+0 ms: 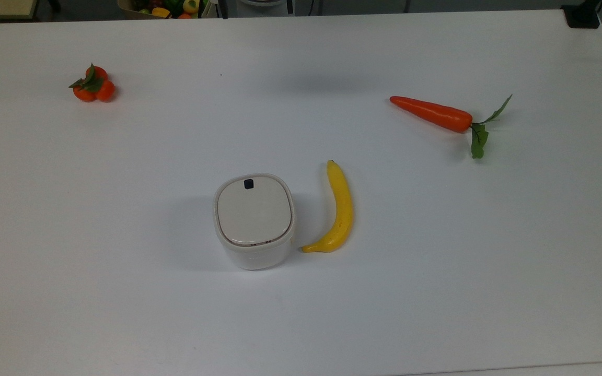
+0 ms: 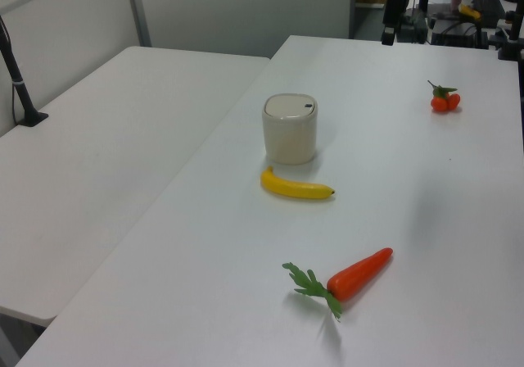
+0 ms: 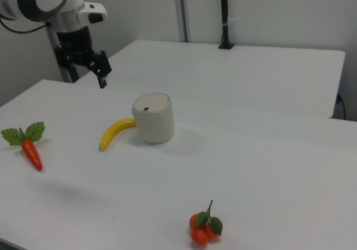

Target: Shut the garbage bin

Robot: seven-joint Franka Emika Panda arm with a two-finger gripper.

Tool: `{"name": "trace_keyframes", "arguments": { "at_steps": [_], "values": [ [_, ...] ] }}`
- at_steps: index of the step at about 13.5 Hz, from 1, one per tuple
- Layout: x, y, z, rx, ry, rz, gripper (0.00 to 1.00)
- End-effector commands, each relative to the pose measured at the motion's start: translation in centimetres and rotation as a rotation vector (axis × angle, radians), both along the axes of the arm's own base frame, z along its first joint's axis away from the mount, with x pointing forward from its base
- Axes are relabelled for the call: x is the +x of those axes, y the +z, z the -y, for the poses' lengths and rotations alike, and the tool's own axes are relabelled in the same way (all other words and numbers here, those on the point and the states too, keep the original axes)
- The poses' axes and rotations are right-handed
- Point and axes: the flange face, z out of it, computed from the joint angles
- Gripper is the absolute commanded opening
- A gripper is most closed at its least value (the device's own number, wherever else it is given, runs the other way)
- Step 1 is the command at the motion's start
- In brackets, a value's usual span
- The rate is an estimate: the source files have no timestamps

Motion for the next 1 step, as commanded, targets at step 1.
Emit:
{"name": "trace_keyframes", "arguments": {
  "at_steps": [1],
  "values": [
    [-0.30,0.03,0.34,-0.016,0.016,0.024,1.00]
  ]
}}
